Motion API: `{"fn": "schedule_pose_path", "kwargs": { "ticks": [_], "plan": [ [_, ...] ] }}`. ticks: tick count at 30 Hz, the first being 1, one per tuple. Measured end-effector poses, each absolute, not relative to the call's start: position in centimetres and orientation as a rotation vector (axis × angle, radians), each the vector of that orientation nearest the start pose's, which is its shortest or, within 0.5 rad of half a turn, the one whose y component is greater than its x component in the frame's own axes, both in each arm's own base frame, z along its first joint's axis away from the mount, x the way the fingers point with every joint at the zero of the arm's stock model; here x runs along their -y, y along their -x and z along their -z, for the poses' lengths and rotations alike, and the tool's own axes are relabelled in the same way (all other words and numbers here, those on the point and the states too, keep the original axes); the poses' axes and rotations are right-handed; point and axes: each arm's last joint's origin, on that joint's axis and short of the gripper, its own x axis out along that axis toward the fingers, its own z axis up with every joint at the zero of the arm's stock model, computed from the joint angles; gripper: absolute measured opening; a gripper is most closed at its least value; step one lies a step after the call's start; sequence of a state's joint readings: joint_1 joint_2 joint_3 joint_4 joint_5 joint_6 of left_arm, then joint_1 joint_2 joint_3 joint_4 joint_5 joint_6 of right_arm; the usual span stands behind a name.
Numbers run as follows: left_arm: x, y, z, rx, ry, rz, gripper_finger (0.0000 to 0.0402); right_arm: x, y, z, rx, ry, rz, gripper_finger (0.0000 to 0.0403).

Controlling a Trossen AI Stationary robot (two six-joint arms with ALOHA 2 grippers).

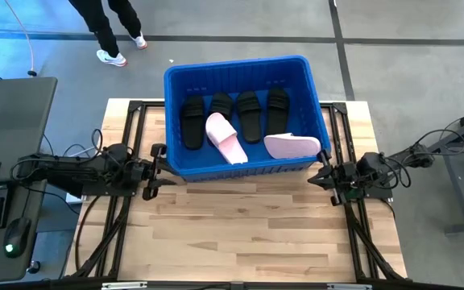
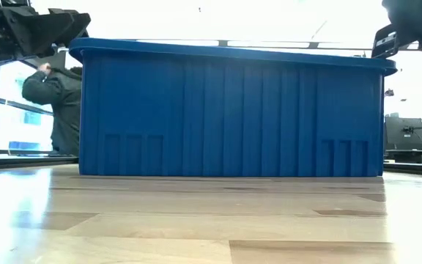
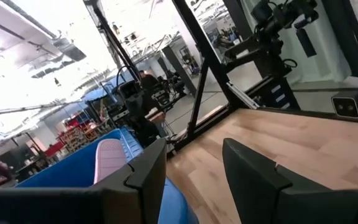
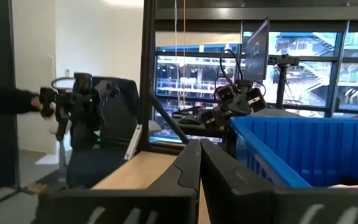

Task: Pick and place slides into bin
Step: Return to Home Position

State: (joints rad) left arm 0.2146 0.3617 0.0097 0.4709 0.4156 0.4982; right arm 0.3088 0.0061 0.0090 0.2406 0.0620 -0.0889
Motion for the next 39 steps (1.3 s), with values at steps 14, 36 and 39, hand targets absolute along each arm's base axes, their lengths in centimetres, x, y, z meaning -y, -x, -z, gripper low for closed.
{"fn": "schedule_pose_path", "kwargs": {
  "ticks": [14, 36, 39],
  "plan": [
    [-1.38, -11.71, -18.01, 0.162, -0.537, 0.16, 0.015, -2.71, -9.12, -18.71, 0.235, 0.091, -0.225, 0.0],
    [-1.41, -11.71, -18.03, 0.162, -0.54, 0.152, 0.015, -2.71, -9.12, -18.71, 0.235, 0.089, -0.227, 0.0],
    [-1.41, -11.71, -18.03, 0.162, -0.54, 0.152, 0.015, -2.71, -9.12, -18.71, 0.235, 0.089, -0.227, 0.0]
  ]
}}
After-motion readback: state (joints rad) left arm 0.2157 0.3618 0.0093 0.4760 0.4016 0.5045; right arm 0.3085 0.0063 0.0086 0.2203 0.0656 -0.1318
